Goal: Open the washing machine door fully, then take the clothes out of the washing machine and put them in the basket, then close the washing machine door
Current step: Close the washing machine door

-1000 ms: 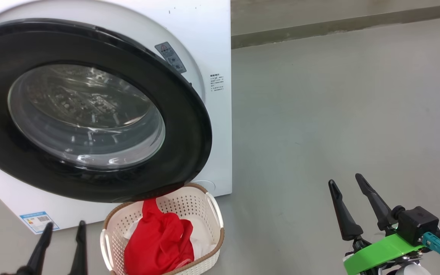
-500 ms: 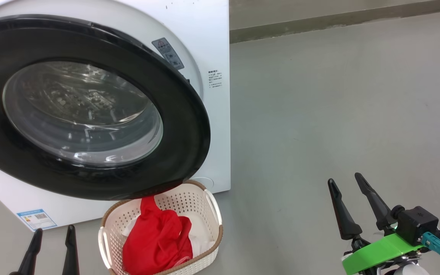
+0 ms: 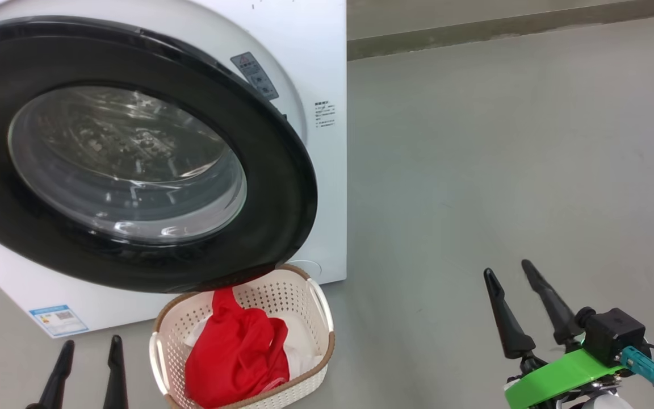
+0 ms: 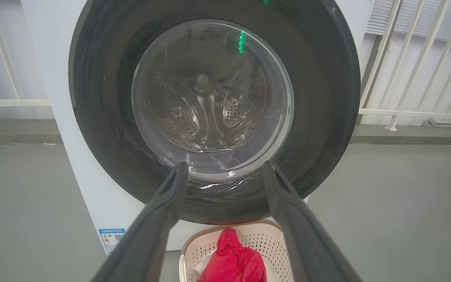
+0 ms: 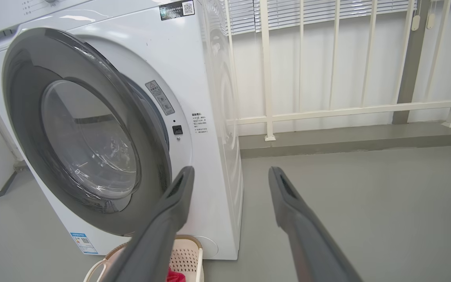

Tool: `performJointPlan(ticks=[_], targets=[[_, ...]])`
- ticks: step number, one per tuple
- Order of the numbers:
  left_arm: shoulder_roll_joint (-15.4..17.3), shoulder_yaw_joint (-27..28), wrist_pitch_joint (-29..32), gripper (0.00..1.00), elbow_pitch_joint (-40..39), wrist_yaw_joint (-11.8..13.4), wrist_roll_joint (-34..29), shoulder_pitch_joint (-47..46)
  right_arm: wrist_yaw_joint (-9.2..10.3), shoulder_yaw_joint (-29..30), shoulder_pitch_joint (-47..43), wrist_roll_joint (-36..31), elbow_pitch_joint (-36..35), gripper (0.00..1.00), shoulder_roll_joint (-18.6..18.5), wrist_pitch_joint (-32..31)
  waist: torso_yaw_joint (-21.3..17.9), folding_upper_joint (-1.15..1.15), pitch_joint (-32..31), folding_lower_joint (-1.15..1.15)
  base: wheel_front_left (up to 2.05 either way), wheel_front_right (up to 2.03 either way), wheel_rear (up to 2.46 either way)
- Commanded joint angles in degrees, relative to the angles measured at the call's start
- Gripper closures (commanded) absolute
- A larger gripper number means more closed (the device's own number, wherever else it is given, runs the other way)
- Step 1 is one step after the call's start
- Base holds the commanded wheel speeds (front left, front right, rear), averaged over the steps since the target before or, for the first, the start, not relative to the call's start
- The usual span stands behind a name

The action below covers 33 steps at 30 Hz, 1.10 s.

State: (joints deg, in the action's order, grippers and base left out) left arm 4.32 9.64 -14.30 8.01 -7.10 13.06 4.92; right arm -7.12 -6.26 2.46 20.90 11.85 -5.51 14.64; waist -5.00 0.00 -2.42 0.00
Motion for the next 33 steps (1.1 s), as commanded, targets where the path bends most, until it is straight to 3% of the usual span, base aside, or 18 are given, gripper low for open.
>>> performJointPlan(ticks=[1, 9, 22, 33], targets=[[0.29, 1.59, -0.70, 0.00, -1.07, -0.28, -0.98, -2.33, -0.36, -1.46, 1.49, -0.61, -1.05, 1.00, -0.67, 0.36, 0.54, 0.00, 0.30, 0.00, 0.00, 0.00, 0.00], [-0.01, -0.05, -0.70, 0.00, -2.02, -0.36, -1.09, -3.73, -0.36, -6.11, 5.79, 0.29, 3.50, 1.00, -1.18, 0.36, 3.57, 0.00, 1.76, 0.00, 0.00, 0.00, 0.00], [0.04, -4.71, -0.70, 0.00, -3.52, -0.38, -1.53, -7.32, -0.36, -15.29, 21.92, 6.35, 14.62, 1.00, -2.32, 0.36, 11.14, 0.00, 7.98, 0.00, 0.00, 0.00, 0.00], [-0.81, -9.11, -0.70, 0.00, -4.43, -0.38, 2.78, -11.18, -0.36, -23.00, 34.15, 11.33, 23.15, 1.00, -2.98, 0.36, 18.03, 0.00, 11.39, 0.00, 0.00, 0.00, 0.00]])
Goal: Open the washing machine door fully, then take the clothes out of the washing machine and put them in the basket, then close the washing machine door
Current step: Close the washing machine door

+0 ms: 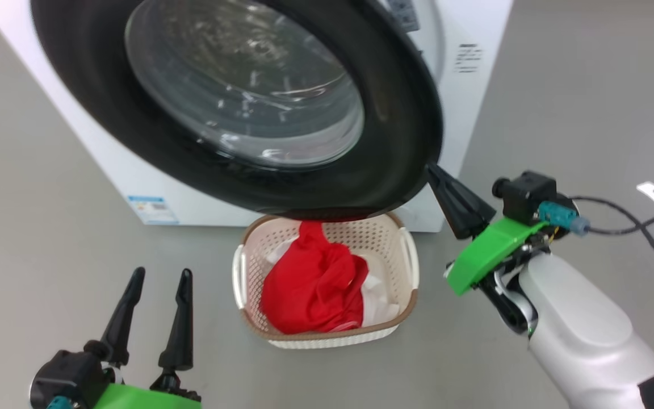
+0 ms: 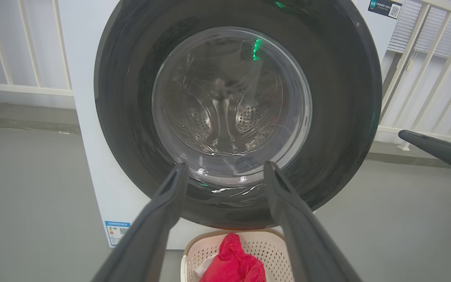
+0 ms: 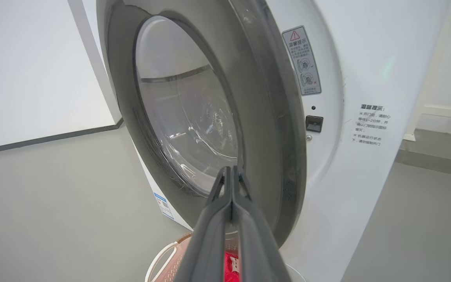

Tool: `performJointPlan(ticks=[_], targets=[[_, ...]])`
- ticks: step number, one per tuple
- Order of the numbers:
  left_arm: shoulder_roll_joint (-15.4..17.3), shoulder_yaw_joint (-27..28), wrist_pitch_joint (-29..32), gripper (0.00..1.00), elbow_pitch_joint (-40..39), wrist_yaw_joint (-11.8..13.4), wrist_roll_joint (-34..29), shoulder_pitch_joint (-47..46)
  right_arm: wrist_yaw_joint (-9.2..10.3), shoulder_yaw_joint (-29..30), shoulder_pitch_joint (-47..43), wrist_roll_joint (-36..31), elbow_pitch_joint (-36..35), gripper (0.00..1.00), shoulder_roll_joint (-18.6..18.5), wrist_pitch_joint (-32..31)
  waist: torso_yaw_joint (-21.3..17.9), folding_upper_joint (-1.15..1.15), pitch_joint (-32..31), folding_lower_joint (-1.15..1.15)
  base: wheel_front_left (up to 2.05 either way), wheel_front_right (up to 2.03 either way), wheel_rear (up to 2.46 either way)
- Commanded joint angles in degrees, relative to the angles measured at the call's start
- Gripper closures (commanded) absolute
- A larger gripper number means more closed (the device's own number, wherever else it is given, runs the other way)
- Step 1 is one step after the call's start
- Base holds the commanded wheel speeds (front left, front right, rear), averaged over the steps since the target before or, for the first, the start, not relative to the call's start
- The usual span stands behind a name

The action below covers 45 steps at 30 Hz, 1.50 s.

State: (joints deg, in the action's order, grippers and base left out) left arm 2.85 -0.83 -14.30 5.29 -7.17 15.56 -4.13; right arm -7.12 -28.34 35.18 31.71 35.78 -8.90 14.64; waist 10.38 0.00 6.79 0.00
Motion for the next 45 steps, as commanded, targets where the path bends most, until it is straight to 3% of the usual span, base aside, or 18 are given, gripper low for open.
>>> performJointPlan(ticks=[1, 17, 26, 31, 39, 45], targets=[[0.68, 1.21, -0.70, 0.00, -1.69, -0.31, 0.48, -2.27, -0.36, -1.37, 2.45, 1.13, -0.13, 1.00, 0.39, 0.36, 3.11, 0.00, 2.59, 0.00, 0.00, 0.00, 0.00], [0.96, -1.22, -0.70, 0.00, -2.97, -0.32, 7.40, -6.29, -0.36, -2.20, 16.48, 4.74, 4.96, 1.00, -2.18, 0.36, 5.77, 0.00, 12.03, 0.00, 0.00, 0.00, 0.00], [1.12, -3.07, -0.70, 0.00, -2.83, -0.32, 4.72, -8.77, -0.36, -2.07, 22.32, 4.75, 6.50, 1.00, -4.46, 0.36, 6.74, 0.00, 15.94, 0.00, 0.00, 0.00, 0.00], [1.39, -4.07, -0.70, 0.00, -2.21, -0.32, 3.16, -9.62, -0.36, 0.84, 25.41, 3.91, 6.17, 1.00, -5.69, 0.36, 7.34, 0.00, 17.14, 0.00, 0.00, 0.00, 0.00], [1.71, -4.76, -0.70, 0.00, -5.42, -0.32, 3.88, -10.94, -0.36, 2.70, 26.57, 2.70, 6.80, 1.00, -5.44, 0.36, 7.08, 0.00, 18.32, 0.00, 0.00, 0.00, 0.00], [2.21, -4.59, -0.70, 0.00, -5.03, -0.32, 2.44, -10.66, -0.36, 3.21, 22.44, 4.72, 2.28, 1.00, -5.06, 0.36, 5.32, 0.00, 16.67, 0.00, 0.00, 0.00, 0.00]])
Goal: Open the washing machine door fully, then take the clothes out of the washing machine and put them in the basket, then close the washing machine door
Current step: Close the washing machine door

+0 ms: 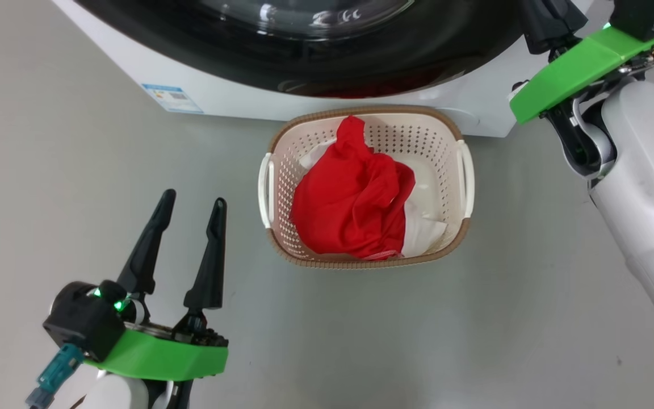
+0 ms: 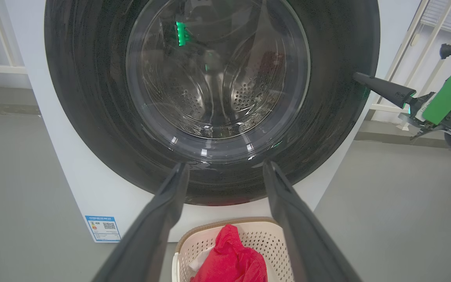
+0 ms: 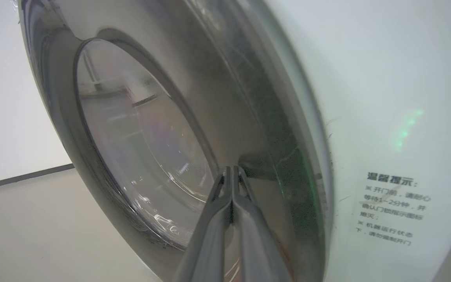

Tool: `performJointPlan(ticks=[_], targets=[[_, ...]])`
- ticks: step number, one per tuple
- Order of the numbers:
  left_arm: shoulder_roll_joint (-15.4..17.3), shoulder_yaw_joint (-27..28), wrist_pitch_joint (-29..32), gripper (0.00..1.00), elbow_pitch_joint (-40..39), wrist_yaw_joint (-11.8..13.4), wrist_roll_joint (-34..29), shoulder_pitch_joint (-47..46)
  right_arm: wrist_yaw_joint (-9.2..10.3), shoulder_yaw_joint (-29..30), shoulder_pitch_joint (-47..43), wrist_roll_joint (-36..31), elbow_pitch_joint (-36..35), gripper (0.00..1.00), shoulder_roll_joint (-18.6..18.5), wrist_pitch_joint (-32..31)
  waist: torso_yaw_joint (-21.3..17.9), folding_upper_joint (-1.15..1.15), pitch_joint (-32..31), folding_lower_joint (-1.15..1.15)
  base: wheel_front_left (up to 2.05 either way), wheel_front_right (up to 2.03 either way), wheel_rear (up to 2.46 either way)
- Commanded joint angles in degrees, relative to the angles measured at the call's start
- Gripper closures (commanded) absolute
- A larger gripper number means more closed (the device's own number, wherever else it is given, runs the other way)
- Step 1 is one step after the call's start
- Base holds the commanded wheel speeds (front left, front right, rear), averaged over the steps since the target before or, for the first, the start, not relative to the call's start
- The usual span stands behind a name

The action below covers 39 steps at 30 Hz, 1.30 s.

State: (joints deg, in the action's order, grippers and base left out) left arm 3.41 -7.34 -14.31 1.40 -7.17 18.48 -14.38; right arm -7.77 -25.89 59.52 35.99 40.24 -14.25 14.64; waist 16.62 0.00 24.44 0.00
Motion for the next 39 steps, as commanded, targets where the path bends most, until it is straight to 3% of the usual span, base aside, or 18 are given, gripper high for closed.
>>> performJointPlan(ticks=[1, 3, 4, 5, 24, 34, 39], targets=[[1.55, 1.85, -0.69, 0.00, -1.06, -0.32, -0.24, -0.36, 0.28, 0.67, -2.99, -0.05, -3.10, 0.99, 0.16, 0.36, -1.30, 0.00, -1.44, 0.00, 0.00, 0.00, 0.00], [1.50, 1.77, -0.69, 0.00, -0.91, -0.32, 0.04, -0.06, 0.28, 0.88, -5.39, -0.64, -5.12, 0.20, 0.35, 0.36, -2.22, 0.00, -2.40, 0.00, 0.00, 0.00, 0.00], [1.50, 1.77, -0.69, 0.00, -0.91, -0.32, 0.04, -0.06, 0.28, 0.88, -5.39, -0.64, -5.12, 0.20, 0.35, 0.36, -2.22, 0.00, -2.40, 0.00, 0.00, 0.00, 0.00], [1.43, 1.95, -0.69, 0.00, -0.85, -0.32, 0.28, 0.07, 0.28, 1.02, -6.62, -1.14, -6.28, 0.00, 0.32, 0.36, -2.72, 0.00, -2.84, 0.00, 0.00, 0.00, 0.00], [2.33, 5.32, -0.69, 0.00, 3.19, -0.32, -1.20, 5.39, 0.28, 13.42, -31.82, -9.86, -21.52, 0.00, 1.01, 0.36, -13.78, 0.00, -16.02, 0.00, 0.00, 0.00, 0.00], [2.05, 7.99, -0.69, 0.00, 2.43, -0.32, -2.83, 9.52, 0.28, 14.70, -39.84, -11.42, -24.60, 0.00, 1.39, 0.36, -19.77, 0.00, -21.36, 0.00, 0.00, 0.00, 0.00], [1.52, 8.92, -0.69, 0.00, 2.58, -0.32, -3.84, 11.69, 0.28, 15.66, -44.47, -11.43, -25.78, 0.00, 1.02, 0.36, -20.98, 0.00, -24.63, 0.00, 0.00, 0.00, 0.00]])
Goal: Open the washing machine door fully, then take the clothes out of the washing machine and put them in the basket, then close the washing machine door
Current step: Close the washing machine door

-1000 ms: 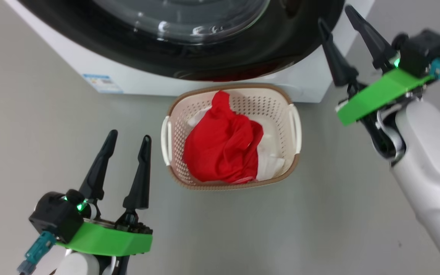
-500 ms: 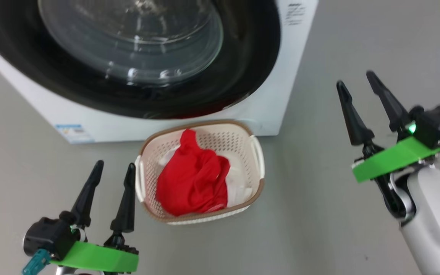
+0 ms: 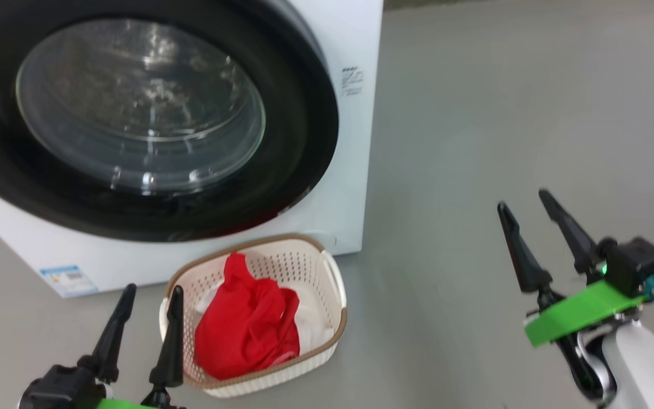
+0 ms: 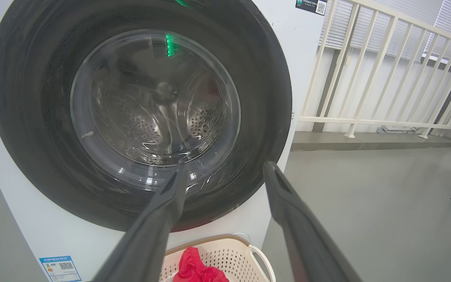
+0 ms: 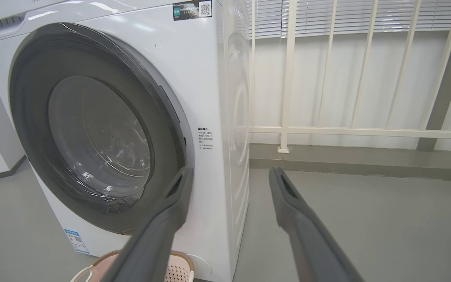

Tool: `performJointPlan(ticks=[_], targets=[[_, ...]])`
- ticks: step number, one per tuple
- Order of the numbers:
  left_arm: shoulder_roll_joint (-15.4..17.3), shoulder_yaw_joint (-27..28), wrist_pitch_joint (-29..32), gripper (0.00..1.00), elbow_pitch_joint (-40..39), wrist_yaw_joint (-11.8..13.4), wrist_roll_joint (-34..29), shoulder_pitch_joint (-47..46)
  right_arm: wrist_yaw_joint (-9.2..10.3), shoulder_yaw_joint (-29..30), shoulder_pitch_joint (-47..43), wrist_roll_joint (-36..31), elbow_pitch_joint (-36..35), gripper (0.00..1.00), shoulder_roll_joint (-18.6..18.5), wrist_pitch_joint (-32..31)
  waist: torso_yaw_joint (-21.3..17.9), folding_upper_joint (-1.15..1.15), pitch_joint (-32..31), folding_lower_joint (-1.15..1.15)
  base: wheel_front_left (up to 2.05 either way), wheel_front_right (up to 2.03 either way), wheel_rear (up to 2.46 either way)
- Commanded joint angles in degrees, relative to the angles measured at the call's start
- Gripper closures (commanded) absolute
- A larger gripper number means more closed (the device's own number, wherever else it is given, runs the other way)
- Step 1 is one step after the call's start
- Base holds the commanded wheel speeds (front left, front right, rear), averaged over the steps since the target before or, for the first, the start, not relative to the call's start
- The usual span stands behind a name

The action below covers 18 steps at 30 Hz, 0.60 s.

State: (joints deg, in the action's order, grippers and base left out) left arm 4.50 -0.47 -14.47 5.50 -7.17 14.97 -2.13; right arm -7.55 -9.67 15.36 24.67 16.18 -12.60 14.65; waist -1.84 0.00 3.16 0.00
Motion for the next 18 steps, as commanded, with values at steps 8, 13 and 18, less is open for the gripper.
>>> performJointPlan(ticks=[8, 13, 18], targets=[[0.30, 2.76, -0.52, 0.00, -1.32, -0.32, -0.31, 1.80, 0.06, 1.77, -6.50, -0.63, -4.27, 0.00, -0.99, 0.35, -3.03, 0.00, -6.38, 0.00, 0.00, 0.00, 0.00], [0.29, 3.73, -0.52, 0.00, -0.77, -0.32, -0.68, 2.92, 0.06, 2.09, -9.07, -0.56, -5.77, 0.00, -0.75, 0.35, -3.14, 0.00, -7.62, 0.00, 0.00, 0.00, 0.00], [-0.12, 4.71, -0.52, 0.00, -0.45, -0.32, -0.93, 4.19, 0.06, 2.66, -11.82, -0.61, -6.86, 0.00, -0.66, 0.35, -2.96, 0.00, -8.70, 0.00, 0.00, 0.00, 0.00]])
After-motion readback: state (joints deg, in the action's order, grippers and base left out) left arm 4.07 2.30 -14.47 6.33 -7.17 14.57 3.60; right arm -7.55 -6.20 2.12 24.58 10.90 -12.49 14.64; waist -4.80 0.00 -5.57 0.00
